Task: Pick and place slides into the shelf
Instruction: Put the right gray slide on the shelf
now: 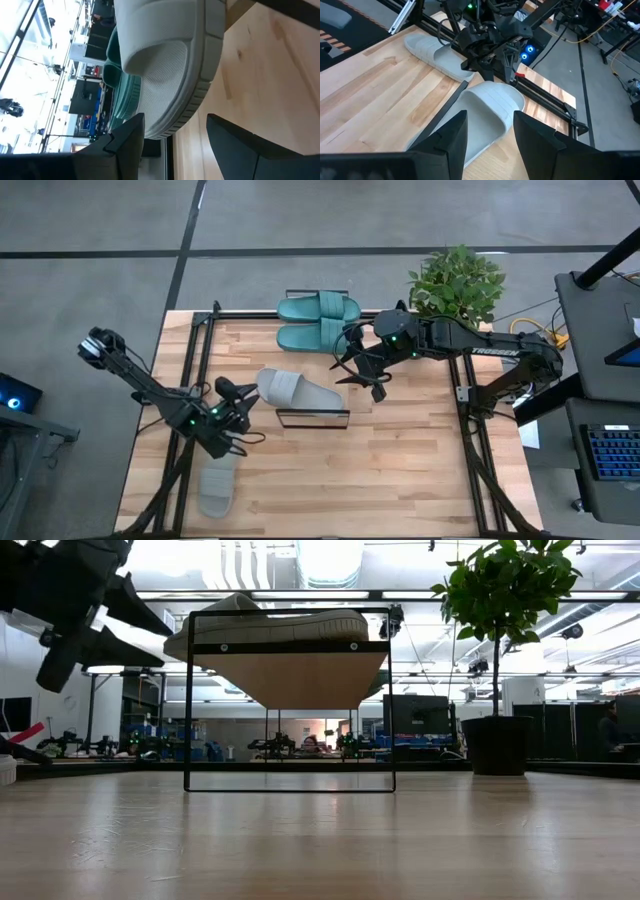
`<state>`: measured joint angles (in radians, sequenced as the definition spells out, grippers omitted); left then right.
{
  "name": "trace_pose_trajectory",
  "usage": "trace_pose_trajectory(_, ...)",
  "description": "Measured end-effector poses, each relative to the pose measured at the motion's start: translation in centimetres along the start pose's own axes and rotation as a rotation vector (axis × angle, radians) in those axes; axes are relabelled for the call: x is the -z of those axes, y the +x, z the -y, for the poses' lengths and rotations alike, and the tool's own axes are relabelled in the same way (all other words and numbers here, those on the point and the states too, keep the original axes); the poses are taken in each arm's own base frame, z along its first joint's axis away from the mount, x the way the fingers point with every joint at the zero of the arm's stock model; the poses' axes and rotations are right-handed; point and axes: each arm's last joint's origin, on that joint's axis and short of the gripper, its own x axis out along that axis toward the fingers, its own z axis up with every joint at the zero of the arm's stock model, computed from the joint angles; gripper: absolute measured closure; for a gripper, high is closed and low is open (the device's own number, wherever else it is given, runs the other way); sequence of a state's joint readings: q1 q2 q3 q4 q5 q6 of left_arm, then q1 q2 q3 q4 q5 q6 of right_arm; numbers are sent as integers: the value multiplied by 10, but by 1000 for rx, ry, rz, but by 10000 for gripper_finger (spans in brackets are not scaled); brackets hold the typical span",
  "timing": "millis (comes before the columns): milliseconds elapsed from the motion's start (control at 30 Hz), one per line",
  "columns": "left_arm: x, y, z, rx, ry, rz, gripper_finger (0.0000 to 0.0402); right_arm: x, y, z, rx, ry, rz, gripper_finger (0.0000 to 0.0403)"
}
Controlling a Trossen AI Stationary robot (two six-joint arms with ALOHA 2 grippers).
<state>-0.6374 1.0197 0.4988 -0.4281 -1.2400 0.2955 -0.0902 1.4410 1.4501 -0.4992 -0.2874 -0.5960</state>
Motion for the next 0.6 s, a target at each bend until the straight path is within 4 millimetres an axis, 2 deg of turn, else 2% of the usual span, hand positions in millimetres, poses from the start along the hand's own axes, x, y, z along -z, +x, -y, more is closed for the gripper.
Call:
trace_pose_trajectory(333,1,8,0,-5,5,-41,203,1,0,-1,-8,7,-12,251)
trace_pose_trajectory(600,-9,13,1,-17,52,-34,203,2,0,-1,-12,19,-17,253)
